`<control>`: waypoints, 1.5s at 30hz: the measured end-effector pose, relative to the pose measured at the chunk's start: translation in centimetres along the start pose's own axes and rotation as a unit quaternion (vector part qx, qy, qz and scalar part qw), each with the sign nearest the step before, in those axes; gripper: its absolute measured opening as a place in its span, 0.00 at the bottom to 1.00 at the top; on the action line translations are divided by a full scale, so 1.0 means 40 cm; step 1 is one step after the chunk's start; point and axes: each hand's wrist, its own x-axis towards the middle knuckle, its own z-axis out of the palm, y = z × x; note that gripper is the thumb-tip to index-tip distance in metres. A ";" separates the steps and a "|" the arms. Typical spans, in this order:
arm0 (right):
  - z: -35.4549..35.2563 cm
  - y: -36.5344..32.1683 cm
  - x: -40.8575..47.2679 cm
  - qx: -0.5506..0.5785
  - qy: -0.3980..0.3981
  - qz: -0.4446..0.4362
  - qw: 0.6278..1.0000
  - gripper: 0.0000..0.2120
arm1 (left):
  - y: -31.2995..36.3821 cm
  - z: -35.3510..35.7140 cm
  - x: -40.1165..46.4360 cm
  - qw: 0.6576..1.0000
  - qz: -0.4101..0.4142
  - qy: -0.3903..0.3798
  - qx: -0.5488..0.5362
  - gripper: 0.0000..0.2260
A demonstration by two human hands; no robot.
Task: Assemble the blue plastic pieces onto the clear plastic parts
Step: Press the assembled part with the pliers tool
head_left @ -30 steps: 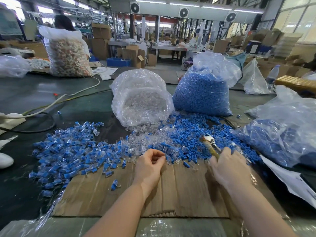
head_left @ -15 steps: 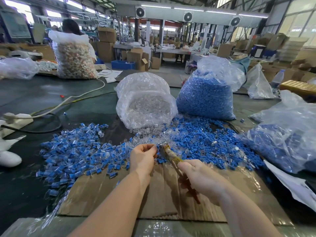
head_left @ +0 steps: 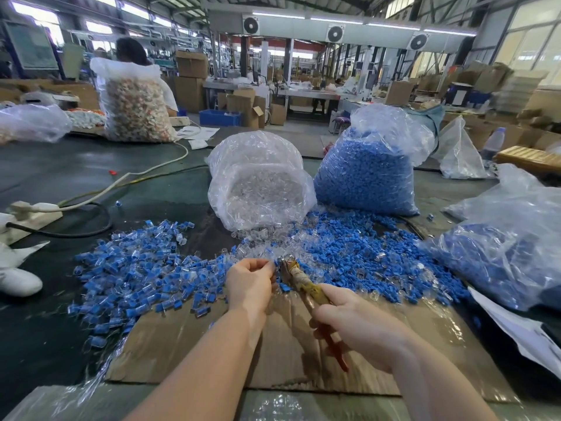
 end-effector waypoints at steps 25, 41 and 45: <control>0.016 0.019 0.004 0.003 0.051 -0.038 0.998 0.07 | 0.017 0.007 -0.026 0.999 -0.025 -0.019 -0.022 0.04; -0.135 0.177 0.016 -0.372 0.373 0.126 0.840 0.32 | -0.001 -0.137 0.070 0.809 0.270 0.106 0.512 0.10; -0.161 0.205 0.017 -0.396 0.373 0.164 0.823 0.30 | -0.021 -0.105 0.037 0.784 0.310 0.097 0.529 0.12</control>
